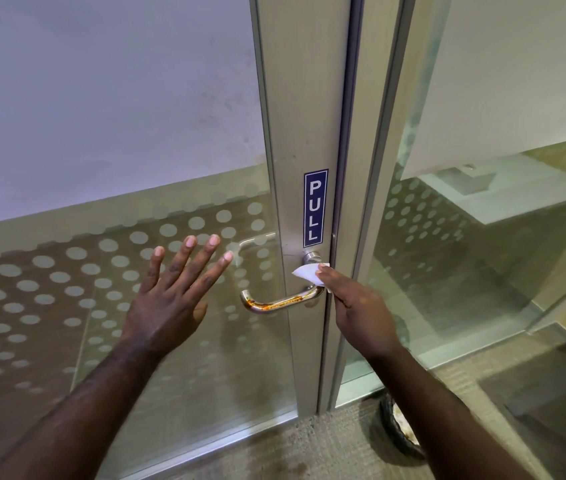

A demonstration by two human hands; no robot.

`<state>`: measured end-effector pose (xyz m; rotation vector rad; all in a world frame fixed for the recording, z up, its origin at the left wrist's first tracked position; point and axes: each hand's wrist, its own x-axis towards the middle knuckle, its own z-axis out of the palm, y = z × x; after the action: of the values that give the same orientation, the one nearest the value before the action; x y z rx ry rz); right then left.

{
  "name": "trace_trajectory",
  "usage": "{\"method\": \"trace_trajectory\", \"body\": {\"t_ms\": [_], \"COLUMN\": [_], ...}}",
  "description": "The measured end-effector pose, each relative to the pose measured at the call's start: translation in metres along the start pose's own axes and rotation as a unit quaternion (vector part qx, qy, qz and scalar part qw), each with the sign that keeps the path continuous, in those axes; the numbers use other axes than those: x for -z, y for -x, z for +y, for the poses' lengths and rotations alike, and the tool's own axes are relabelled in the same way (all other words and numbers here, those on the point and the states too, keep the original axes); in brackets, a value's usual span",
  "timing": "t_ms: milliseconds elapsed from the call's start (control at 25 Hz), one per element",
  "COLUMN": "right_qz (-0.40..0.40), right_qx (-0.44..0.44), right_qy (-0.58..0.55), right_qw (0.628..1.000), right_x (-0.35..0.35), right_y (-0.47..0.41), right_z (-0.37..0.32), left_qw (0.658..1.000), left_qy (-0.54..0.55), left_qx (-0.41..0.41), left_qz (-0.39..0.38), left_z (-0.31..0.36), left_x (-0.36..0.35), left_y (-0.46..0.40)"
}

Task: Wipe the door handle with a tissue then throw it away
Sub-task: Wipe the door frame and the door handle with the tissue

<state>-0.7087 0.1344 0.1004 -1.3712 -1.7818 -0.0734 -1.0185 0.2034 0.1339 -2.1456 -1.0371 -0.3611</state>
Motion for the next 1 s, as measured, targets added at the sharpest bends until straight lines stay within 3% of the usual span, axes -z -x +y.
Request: {"method": "trace_trajectory", "body": {"t_ms": [280,520,1000], "right_qz": [-0.177,-0.179,-0.143], "right_qx": [0.044,0.181,0.213], "right_qy": [-0.01,0.065,0.046], "right_qw": [0.983,0.965,0.965], "right_x": [0.02,0.018,0.007], "right_y": [-0.008,-0.03,-0.013], "right_z": [0.012,0.032,0.036], "left_qw": [1.0,1.0,1.0], "left_qy": [0.009,0.013,-0.004], "left_qx": [0.004,0.005,-0.004], "left_qz": [0.014,0.015,0.013], "left_z": [0.002,0.003,0.001], "left_x": [-0.003,-0.003,-0.002], "left_y": [0.001,0.002,0.001]}}
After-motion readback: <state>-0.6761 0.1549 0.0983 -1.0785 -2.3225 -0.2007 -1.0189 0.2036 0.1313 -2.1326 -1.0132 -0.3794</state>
